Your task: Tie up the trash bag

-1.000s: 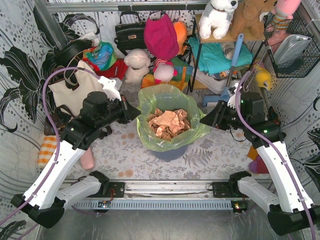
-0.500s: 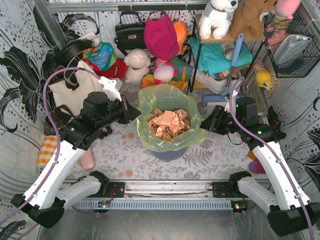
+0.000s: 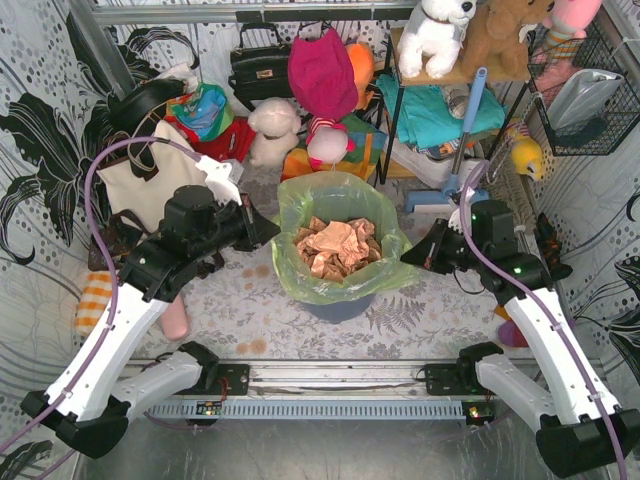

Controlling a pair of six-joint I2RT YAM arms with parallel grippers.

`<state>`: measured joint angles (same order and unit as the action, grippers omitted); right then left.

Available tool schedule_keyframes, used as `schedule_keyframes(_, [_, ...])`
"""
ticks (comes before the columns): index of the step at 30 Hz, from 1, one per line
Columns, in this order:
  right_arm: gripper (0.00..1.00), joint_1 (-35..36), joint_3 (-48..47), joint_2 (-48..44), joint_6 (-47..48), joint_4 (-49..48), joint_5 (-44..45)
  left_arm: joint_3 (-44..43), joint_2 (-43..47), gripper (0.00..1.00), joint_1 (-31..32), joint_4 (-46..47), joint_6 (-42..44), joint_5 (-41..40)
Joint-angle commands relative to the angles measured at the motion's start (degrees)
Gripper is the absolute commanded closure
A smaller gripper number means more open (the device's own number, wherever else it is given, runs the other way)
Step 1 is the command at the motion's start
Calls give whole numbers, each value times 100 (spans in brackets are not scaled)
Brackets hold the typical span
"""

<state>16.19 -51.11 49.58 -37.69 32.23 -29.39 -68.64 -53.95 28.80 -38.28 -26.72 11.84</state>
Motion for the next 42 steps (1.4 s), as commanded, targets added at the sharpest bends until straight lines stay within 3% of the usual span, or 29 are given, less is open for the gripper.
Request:
schedule_keyframes(1, [100, 25, -295, -322, 201, 581, 391, -18, 275, 100, -48, -345, 57, 254])
schedule_keyframes(11, [100, 25, -1107, -371, -52, 461, 121, -257, 325, 100, -44, -331, -73, 480])
schedule_keyframes(17, [100, 25, -1836, -49, -213, 20, -240, -599, 71, 100, -43, 320, -246, 970])
schedule_keyframes(21, [100, 25, -1958, 125, -386, -641, -382, -1071, -135, 100, -50, 423, -125, 807])
schedule_keyframes(30, [100, 33, -1980, 856, -1090, -2755, -803, -1735, -825, 100, -50, 886, 161, 504])
schedule_keyframes(42, [100, 381, -666, 861, -1542, -3852, -878, -682, -819, 100, -76, 527, 352, 854])
